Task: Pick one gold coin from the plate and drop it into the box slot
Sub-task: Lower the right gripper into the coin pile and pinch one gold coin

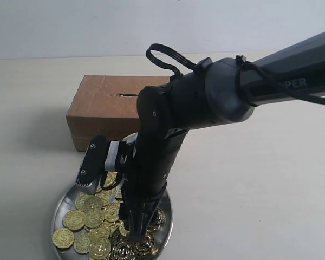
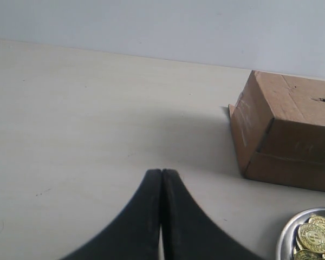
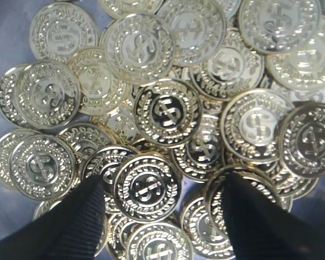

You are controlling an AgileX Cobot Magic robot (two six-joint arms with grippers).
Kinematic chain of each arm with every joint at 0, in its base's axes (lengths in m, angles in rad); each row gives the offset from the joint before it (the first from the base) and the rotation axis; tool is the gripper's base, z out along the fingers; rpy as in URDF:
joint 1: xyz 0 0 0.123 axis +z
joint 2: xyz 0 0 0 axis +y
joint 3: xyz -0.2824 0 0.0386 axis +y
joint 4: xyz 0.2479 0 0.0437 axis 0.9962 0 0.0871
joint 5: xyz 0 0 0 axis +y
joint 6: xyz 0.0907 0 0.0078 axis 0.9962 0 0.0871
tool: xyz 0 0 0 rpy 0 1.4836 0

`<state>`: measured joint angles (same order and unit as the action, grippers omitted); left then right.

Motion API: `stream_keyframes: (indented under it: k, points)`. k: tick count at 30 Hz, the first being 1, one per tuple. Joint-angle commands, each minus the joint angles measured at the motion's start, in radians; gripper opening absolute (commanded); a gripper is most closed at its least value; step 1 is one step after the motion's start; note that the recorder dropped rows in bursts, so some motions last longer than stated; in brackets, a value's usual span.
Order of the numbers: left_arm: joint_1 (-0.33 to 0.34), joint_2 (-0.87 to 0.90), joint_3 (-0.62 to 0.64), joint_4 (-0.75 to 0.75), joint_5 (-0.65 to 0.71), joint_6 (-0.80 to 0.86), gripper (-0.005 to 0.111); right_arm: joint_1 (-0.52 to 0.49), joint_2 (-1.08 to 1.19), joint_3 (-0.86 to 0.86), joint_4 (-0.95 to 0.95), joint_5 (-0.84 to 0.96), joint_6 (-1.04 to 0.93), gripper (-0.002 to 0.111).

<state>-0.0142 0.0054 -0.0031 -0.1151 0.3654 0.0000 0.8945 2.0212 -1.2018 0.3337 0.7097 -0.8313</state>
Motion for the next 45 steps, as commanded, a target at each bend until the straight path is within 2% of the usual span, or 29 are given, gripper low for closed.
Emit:
stream_keyframes:
  k: [1,9,24,45]
  points:
    - [-0.005,-0.005,0.003,0.003,-0.005,0.000,0.000,0.001,-0.018,-0.006,-0.003,0.000,-0.022,0.061]
    - [-0.005,-0.005,0.003,0.003,-0.005,0.000,0.000,0.049,-0.042,-0.006,-0.006,0.069,-0.151,0.057]
    - [-0.005,-0.005,0.003,0.003,-0.005,0.000,0.000,0.048,0.009,-0.006,-0.052,-0.002,-0.149,0.055]
    - [-0.005,-0.005,0.003,0.003,-0.005,0.000,0.000,0.048,0.018,-0.006,-0.053,0.003,-0.125,0.055]
